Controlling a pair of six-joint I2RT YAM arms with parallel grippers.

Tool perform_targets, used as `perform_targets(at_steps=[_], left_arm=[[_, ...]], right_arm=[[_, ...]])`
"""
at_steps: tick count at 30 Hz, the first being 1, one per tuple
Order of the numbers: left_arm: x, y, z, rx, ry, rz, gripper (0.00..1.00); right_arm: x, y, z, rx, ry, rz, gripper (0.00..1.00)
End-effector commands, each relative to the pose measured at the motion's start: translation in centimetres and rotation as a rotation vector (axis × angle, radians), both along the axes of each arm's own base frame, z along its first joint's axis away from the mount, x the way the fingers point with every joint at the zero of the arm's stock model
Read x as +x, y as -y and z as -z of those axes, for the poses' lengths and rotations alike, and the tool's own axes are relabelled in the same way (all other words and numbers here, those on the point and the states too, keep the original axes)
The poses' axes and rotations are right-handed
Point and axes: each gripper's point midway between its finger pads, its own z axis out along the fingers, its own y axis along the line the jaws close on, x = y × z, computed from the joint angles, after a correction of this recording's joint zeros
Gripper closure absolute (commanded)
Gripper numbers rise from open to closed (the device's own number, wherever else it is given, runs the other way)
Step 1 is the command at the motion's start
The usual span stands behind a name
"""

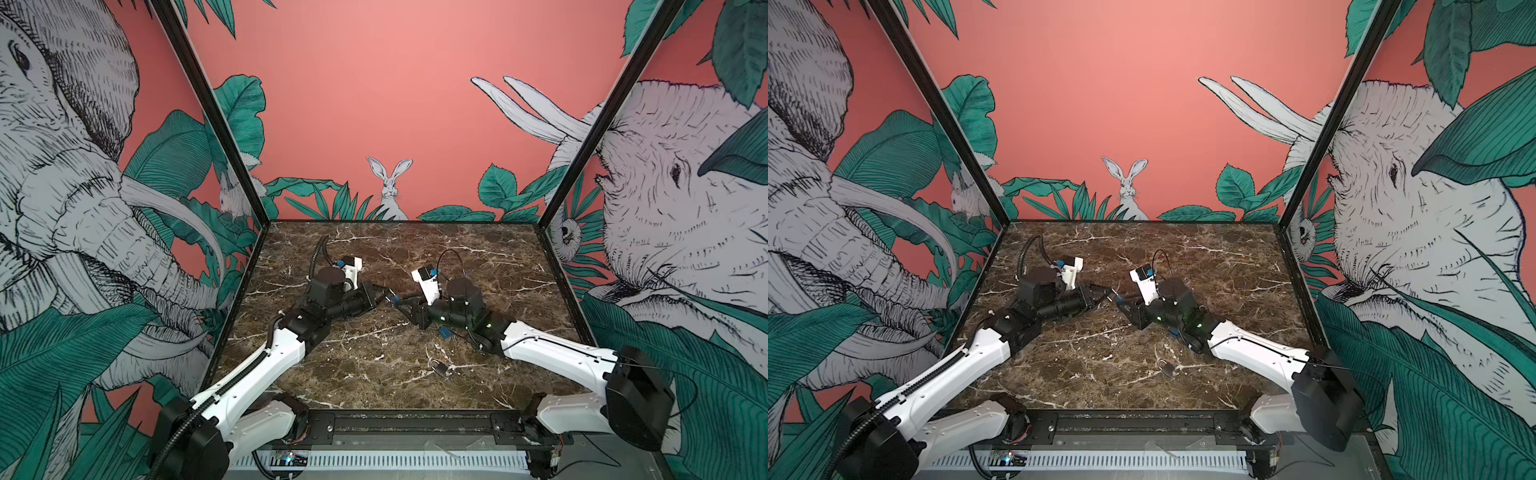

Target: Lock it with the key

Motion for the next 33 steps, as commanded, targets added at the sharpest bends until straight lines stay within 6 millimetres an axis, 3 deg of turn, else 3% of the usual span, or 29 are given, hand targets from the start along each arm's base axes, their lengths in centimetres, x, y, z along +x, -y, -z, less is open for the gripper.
perform_targets(at_steps=[1,25,29,33], left_arm=[[0.1,0.6,-2.5,-0.040,0.045,0.011,1.00],[-0.3,1.1,-3.3,-0.067,0.054,0.030,1.00],[-0.4,1.2,-3.4,-0.069,0.053,0.034,1.00],[-0.5,1.2,-3.4,-0.069,0.055,0.036,1.00]], right_arm=[[0.5,-0.5,-1.2,0.003,0.053,0.000,0.63],[1.5,-1.1,-0.7,-0.016,0.060,0.013,0.67],[1.7,-1.1,-0.8,-0.017,0.064,0.021,0.72],[1.8,-0.9,-0.8,-0.019,0.068,0.033,0.88]])
